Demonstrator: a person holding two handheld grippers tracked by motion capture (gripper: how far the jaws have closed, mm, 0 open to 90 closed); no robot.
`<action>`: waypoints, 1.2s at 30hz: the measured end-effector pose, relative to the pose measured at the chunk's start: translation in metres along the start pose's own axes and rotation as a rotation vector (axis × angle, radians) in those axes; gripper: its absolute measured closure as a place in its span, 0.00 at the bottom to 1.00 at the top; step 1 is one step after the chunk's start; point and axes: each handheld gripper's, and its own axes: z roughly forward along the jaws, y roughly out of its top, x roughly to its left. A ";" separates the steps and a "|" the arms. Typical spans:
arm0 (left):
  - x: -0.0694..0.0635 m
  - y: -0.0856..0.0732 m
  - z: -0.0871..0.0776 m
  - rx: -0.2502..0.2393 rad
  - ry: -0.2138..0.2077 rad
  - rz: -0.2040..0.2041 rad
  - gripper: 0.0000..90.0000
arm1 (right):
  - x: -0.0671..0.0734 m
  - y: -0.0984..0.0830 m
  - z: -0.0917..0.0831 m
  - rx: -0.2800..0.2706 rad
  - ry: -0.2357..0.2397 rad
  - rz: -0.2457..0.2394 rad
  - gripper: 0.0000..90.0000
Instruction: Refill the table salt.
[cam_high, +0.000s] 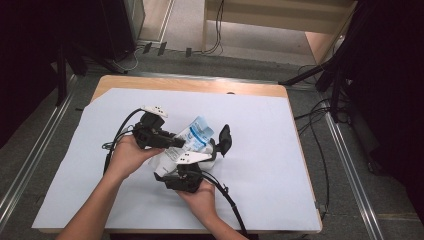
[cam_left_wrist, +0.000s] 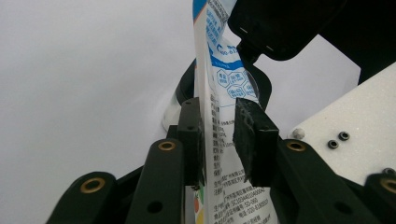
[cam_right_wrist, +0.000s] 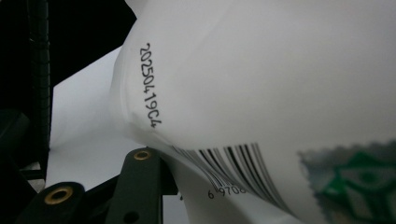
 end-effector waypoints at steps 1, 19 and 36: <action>0.000 0.000 0.000 0.001 0.002 -0.002 0.85 | 0.000 0.000 0.000 0.000 0.001 0.001 0.69; 0.006 -0.004 -0.013 -0.027 -0.085 -0.001 0.97 | -0.001 -0.003 -0.001 -0.004 -0.019 0.016 0.70; 0.009 -0.007 -0.023 -0.046 -0.099 -0.006 0.97 | -0.003 -0.003 -0.006 -0.017 -0.060 0.003 0.69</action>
